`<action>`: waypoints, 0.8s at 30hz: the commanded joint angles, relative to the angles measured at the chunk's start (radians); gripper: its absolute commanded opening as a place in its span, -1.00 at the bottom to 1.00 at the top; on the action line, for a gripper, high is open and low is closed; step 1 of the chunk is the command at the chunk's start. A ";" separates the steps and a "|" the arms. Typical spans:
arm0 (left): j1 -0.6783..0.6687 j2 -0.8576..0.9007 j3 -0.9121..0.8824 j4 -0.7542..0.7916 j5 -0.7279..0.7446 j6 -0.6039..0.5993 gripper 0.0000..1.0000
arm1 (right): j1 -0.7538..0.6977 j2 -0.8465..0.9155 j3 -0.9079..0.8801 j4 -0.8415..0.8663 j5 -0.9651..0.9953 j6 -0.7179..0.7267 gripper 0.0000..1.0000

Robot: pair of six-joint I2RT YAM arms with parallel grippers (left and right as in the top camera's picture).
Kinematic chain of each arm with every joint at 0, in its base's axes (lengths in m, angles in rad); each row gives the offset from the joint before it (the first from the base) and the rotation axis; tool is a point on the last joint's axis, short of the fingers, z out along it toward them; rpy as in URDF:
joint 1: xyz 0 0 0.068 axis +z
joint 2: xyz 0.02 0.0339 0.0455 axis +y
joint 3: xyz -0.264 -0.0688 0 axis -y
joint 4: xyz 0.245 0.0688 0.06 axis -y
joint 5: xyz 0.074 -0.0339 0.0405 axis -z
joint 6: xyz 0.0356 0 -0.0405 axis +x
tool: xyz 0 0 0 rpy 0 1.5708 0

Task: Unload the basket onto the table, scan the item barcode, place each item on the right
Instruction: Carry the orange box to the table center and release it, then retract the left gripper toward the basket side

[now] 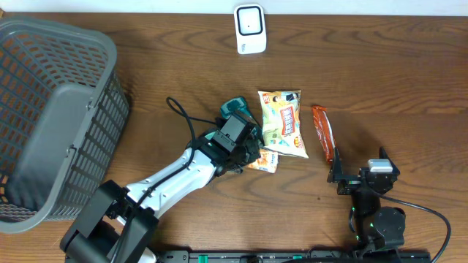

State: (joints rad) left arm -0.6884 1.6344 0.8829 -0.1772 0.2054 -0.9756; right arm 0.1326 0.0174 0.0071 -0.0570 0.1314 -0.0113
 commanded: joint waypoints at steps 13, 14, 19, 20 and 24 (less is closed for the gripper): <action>0.003 -0.115 0.037 0.001 -0.163 0.131 0.82 | 0.006 -0.004 -0.002 -0.003 0.009 -0.005 0.99; 0.003 -0.147 0.052 -0.003 -0.200 0.170 0.86 | 0.006 -0.004 -0.002 -0.003 0.009 -0.005 0.98; 0.005 -0.348 0.177 0.004 -0.530 0.513 0.99 | 0.006 -0.004 -0.002 -0.003 0.009 -0.005 0.98; 0.005 -0.373 0.214 0.009 -0.600 0.589 1.00 | 0.006 -0.004 -0.002 -0.003 0.009 -0.005 0.99; 0.020 -0.408 0.362 0.071 -0.753 0.853 1.00 | 0.006 -0.004 -0.002 -0.003 0.009 -0.005 0.98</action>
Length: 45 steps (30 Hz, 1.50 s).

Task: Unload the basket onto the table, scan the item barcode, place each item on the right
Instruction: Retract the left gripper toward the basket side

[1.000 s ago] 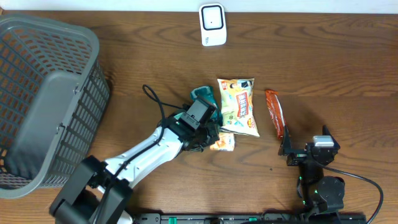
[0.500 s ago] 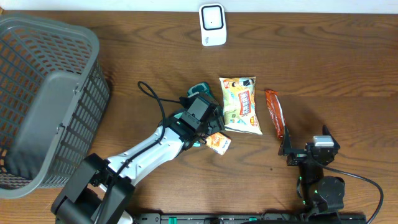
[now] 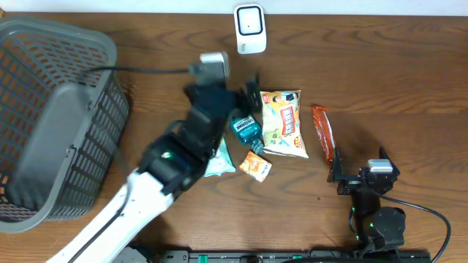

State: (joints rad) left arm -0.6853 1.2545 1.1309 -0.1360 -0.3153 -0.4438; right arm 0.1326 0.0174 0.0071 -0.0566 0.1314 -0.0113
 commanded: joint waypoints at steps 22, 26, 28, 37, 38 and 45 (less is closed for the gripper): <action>0.229 -0.234 0.343 -0.331 -0.046 0.794 0.99 | 0.006 -0.004 -0.002 -0.004 0.009 -0.005 0.99; 0.274 -0.401 0.254 -0.385 0.302 0.777 0.99 | 0.006 -0.004 -0.002 -0.004 0.009 -0.005 0.98; 0.299 -0.463 0.215 -0.374 0.346 0.737 0.99 | 0.006 -0.004 -0.002 -0.004 0.009 -0.005 0.98; 0.480 -0.757 0.063 -0.362 0.515 0.478 0.99 | 0.006 -0.001 -0.002 -0.010 -0.260 0.349 0.99; 0.499 -0.785 0.049 -0.365 0.548 0.463 0.99 | 0.006 0.000 -0.002 -0.006 -0.297 0.430 0.99; 0.504 -0.934 0.023 -0.363 0.666 0.431 0.99 | 0.006 0.002 -0.002 0.012 -0.842 1.007 0.98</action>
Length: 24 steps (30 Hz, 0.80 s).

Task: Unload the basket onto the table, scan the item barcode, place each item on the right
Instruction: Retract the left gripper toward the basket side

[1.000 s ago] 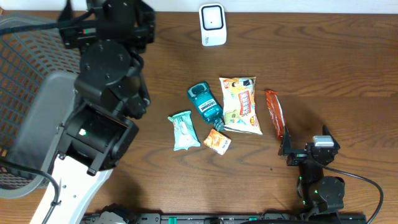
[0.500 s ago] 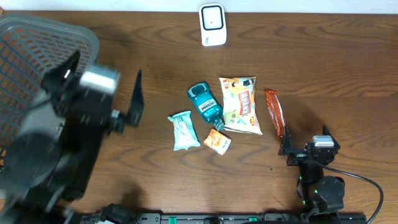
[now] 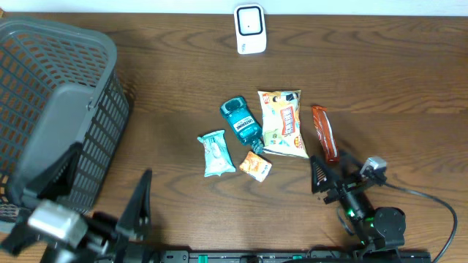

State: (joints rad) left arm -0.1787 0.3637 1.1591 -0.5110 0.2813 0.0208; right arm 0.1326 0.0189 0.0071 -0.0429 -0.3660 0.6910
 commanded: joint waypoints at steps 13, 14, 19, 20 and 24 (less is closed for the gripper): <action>0.139 -0.334 -0.038 -0.013 0.071 -0.034 0.99 | 0.006 0.001 -0.002 -0.032 -0.588 0.253 0.98; 0.136 -0.344 -0.041 -0.016 0.071 -0.034 0.99 | 0.006 0.001 -0.002 -0.037 -0.591 0.235 0.98; 0.114 -0.359 -0.051 -0.031 0.070 -0.034 0.99 | 0.006 0.011 -0.002 -0.031 -0.527 0.236 0.98; 0.114 -0.359 -0.055 -0.031 0.070 -0.034 0.99 | 0.006 0.022 -0.001 -0.029 -0.511 0.235 0.98; 0.114 -0.359 -0.075 -0.031 0.070 -0.034 0.99 | 0.006 0.123 -0.001 -0.022 -0.449 0.235 0.98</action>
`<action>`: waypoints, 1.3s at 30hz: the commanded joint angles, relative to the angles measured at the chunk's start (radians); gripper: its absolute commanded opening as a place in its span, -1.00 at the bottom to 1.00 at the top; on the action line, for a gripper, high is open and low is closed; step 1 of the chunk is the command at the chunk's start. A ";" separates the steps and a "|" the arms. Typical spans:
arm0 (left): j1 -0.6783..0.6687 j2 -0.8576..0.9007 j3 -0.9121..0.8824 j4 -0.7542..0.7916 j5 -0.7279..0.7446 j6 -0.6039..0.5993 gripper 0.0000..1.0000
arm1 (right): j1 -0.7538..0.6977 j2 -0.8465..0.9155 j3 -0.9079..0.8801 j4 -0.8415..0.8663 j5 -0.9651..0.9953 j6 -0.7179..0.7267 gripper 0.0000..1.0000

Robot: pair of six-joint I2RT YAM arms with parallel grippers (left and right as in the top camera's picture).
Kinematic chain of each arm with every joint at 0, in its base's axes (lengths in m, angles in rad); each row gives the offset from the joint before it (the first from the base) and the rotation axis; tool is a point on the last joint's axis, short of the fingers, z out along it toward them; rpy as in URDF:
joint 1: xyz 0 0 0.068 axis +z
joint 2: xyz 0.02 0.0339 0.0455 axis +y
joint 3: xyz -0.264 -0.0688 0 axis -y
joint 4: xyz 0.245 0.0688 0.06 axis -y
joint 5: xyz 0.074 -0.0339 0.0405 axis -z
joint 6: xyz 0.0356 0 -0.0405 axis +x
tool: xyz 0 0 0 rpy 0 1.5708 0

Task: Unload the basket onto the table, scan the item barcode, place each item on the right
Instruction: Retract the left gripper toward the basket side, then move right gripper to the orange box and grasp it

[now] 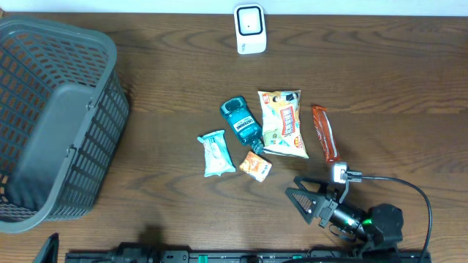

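Observation:
The white barcode scanner (249, 29) stands at the table's far edge. Mid-table lie a teal mouthwash bottle (243, 121), a yellow chips bag (282, 123), a red snack bar (324, 132), a small teal packet (215, 153) and a small orange packet (256, 167). My right gripper (296, 204) is low at the front right, open, with its fingers pointing left. It holds nothing and sits just right of and below the orange packet. My left gripper is out of view.
A large grey mesh basket (51, 117) fills the left side of the table. The right arm's black cable (409, 191) loops at the front right. A dark rail (219, 256) runs along the front edge.
The left arm, low at the front left before, has dropped almost wholly out of frame. My right gripper has moved from beside the red bar's lower end to lower and further left, pointing left.
First my left gripper was down among the items by the bottle and orange packet, with the right arm parked at the front right. Then the left arm stood raised above the bottle, then low at the front left. It is now gone from view, with all items lying loose.

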State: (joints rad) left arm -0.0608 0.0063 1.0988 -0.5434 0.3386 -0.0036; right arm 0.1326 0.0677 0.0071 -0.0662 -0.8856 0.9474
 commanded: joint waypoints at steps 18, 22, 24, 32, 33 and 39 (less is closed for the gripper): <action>-0.009 -0.002 -0.026 -0.002 0.012 -0.009 0.99 | 0.325 0.988 0.235 0.124 0.613 0.131 0.99; -0.031 -0.002 -0.026 -0.002 0.012 -0.009 0.99 | 0.384 1.143 0.265 0.228 0.671 0.195 0.94; -0.043 -0.002 -0.026 -0.002 0.012 -0.009 0.99 | 0.399 1.229 0.271 0.283 0.671 0.224 0.81; -0.057 -0.002 -0.026 -0.002 0.012 -0.009 0.99 | 0.406 1.474 0.275 0.498 0.628 0.361 0.38; -0.057 -0.002 -0.026 -0.002 0.012 -0.009 0.99 | 0.406 1.482 0.275 0.498 0.627 0.361 0.31; -0.057 -0.002 -0.026 -0.002 0.012 -0.009 0.99 | 0.414 1.485 0.275 0.496 0.625 0.360 -0.34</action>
State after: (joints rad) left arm -0.1135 0.0063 1.0721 -0.5499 0.3389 -0.0036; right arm 0.5343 1.5139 0.3141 0.4610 -0.2871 1.2957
